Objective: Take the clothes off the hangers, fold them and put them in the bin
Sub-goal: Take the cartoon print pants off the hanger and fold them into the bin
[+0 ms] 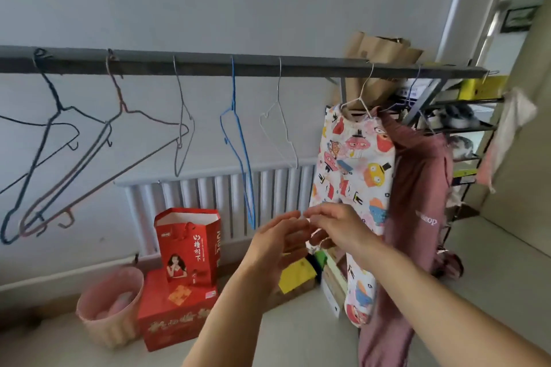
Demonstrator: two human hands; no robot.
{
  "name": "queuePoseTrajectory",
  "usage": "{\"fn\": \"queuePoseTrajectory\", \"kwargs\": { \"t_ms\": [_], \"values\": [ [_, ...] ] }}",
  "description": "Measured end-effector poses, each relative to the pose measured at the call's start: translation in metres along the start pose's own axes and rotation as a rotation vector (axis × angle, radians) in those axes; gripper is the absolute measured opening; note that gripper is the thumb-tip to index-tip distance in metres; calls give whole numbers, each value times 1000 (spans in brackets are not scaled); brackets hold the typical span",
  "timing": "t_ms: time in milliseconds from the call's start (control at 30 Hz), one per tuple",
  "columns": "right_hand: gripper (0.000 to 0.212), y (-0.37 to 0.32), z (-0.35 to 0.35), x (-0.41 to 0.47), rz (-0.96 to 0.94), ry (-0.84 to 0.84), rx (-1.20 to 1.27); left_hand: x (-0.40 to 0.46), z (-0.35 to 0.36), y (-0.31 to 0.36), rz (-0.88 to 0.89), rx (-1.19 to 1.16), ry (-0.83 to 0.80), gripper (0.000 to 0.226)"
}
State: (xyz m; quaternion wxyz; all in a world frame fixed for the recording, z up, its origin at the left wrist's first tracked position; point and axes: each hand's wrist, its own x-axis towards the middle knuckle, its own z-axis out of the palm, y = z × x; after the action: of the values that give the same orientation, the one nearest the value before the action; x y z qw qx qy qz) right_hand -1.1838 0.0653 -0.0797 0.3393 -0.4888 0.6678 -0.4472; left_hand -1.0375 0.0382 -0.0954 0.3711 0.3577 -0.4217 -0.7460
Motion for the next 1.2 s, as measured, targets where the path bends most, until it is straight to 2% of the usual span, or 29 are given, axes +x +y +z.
{"fn": "queuePoseTrajectory", "kwargs": {
  "t_ms": [67,233,333,400,467,567,633,833,967,1033,1100,1200],
  "values": [
    [20,-10,-31,16,-40,67,11,16,24,5,11,-17,-30,21],
    [22,-45,-101,78,-214,399,-55,55,78,32,63,79,-79,19],
    [26,-63,-133,117,-255,622,-303,74,99,52,102,125,-76,21],
    [32,-68,-151,140,-210,685,-447,84,109,62,117,145,-61,22],
    [35,-68,-162,163,-130,659,-468,91,114,69,130,154,-46,20],
    [30,-71,-164,182,-61,492,-358,96,113,74,149,175,-21,17],
    [24,-79,-162,184,-104,402,-303,97,111,75,165,201,-1,16],
    [13,-89,-157,171,-201,376,122,95,111,82,285,318,36,19],
    [16,-91,-148,153,-250,210,102,91,123,92,492,418,-22,20],
    [10,-88,-142,143,-272,178,63,89,128,95,561,501,-53,27],
    [9,-84,-139,133,-274,186,34,87,129,97,591,599,-68,35],
    [21,-79,-134,123,-255,175,24,83,128,98,543,807,-25,33]
  ]
}}
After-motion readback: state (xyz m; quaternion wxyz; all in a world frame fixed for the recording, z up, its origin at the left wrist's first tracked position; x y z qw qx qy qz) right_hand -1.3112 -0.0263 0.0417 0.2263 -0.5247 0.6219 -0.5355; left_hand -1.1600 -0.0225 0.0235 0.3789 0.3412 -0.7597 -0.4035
